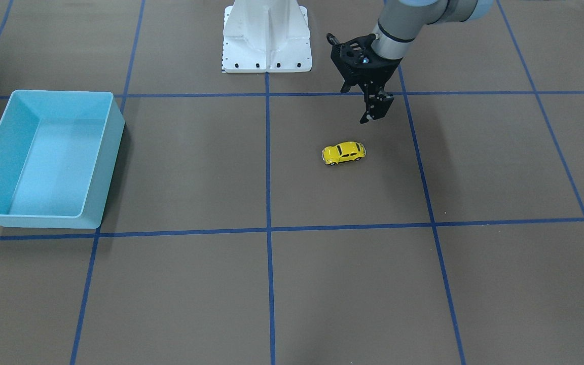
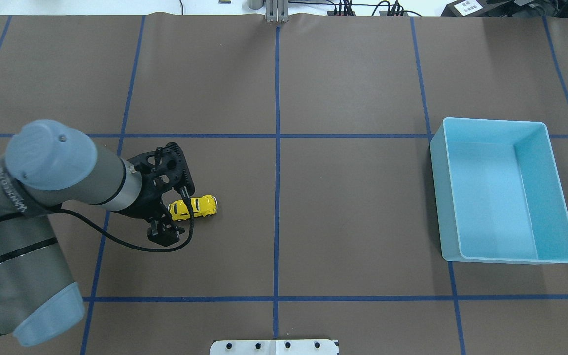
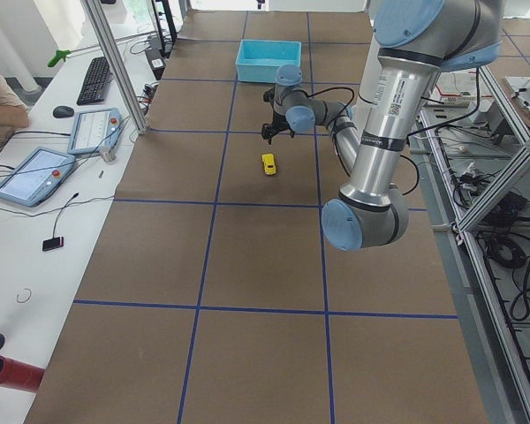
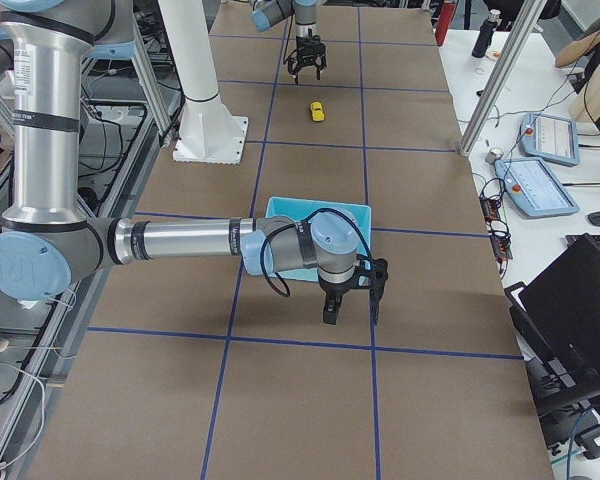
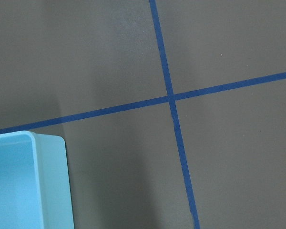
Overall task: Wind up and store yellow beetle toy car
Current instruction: 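Move the left gripper down over the yellow beetle toy car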
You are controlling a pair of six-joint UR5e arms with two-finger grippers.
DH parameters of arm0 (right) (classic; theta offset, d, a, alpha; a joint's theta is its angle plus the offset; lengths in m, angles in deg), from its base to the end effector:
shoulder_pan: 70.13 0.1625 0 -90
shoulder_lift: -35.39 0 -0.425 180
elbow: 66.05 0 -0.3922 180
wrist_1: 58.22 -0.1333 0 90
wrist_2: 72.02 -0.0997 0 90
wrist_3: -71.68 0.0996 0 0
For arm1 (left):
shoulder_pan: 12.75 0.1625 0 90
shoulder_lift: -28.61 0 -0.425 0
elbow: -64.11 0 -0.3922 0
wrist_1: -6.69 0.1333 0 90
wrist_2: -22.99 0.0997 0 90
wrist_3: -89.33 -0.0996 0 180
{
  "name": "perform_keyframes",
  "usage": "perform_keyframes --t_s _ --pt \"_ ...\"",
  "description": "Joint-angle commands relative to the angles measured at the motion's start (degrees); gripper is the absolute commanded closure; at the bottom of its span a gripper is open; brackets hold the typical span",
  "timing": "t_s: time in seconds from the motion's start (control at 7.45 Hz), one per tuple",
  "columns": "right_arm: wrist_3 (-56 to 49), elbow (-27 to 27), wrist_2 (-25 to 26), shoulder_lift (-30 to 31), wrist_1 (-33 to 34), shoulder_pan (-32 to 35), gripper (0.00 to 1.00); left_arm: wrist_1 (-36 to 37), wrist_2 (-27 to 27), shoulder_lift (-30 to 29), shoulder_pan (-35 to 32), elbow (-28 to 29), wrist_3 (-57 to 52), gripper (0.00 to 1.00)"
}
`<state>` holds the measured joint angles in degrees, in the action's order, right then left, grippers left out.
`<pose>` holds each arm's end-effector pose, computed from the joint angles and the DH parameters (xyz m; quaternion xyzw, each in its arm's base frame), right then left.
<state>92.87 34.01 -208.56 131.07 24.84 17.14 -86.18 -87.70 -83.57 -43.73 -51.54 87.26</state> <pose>0.0390 -0.4626 0.6031 0.0072 -0.4034 0.1082 0.9086 0.4288 -0.3719 0.2472 0.2929 0.3435 0.5180 0.7266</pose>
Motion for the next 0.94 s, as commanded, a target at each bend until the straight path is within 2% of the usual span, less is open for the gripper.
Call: perform_keyframes --t_s 0.0,0.13,0.4,0.67,0.81 --pt "0.0 0.0 0.1 0.0 0.0 0.0 0.0 6.6 4.2 -6.6 0.5 6.9 -16.3 0.0" --pt "0.0 -0.1 0.1 0.0 0.0 0.0 0.0 10.9 3.7 -8.3 0.6 8.0 -16.8 0.0" --pt "0.0 -0.1 0.2 0.0 -0.1 0.0 0.0 11.1 4.3 -8.7 0.7 9.2 -20.2 0.0" --pt "0.0 -0.1 0.2 0.0 0.0 0.0 0.0 11.0 4.2 -9.5 0.8 11.6 -16.5 0.0" --pt "0.0 -0.1 0.2 0.0 -0.1 0.0 0.0 10.6 5.4 -11.8 1.3 14.8 -14.0 0.0"
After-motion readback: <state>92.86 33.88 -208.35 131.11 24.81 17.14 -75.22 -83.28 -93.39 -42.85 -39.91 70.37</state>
